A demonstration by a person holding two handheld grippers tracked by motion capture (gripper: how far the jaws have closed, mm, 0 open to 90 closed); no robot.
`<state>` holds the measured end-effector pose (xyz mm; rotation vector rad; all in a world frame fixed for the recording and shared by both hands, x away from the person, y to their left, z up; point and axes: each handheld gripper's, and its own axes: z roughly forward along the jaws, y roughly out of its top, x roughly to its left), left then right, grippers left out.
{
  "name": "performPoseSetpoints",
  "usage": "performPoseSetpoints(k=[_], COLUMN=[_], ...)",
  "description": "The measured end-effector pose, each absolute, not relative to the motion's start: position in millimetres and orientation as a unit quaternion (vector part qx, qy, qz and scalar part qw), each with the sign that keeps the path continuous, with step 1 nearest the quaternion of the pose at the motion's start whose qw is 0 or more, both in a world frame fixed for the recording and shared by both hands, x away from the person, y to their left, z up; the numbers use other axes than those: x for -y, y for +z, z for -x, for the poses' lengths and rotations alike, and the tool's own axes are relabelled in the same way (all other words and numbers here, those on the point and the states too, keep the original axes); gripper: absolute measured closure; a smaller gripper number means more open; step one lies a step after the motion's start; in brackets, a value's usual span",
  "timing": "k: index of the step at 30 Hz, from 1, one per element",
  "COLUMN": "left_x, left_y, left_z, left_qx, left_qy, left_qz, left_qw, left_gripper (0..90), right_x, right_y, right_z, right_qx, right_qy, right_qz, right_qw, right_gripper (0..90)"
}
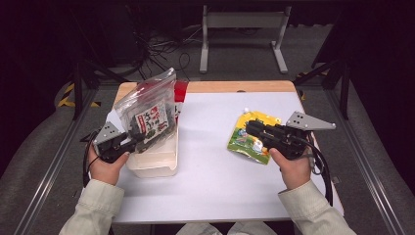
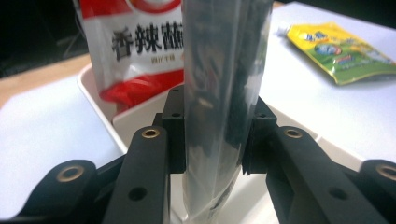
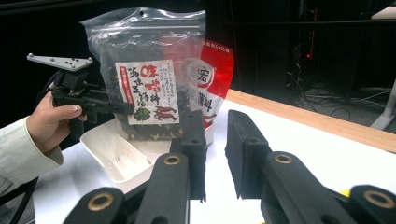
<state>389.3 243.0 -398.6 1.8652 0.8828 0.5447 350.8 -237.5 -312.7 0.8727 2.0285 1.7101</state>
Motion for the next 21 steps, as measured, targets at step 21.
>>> performPoseSetpoints(k=[21], left_x=[-248.2], left_y=[-399.3], left_z=[-397.9], left_qx=[-0.405], left_qy=[0.212], left_qz=[-0.751], left_qw=[0.476], left_gripper=[52.4], right_x=[239.0], right_y=[-317.7], right_z=[-356.0], right_qx=[-0.718], right_qy=[0.598], right_qz=[-0.316], right_qw=[0.162], right_gripper=[72.8])
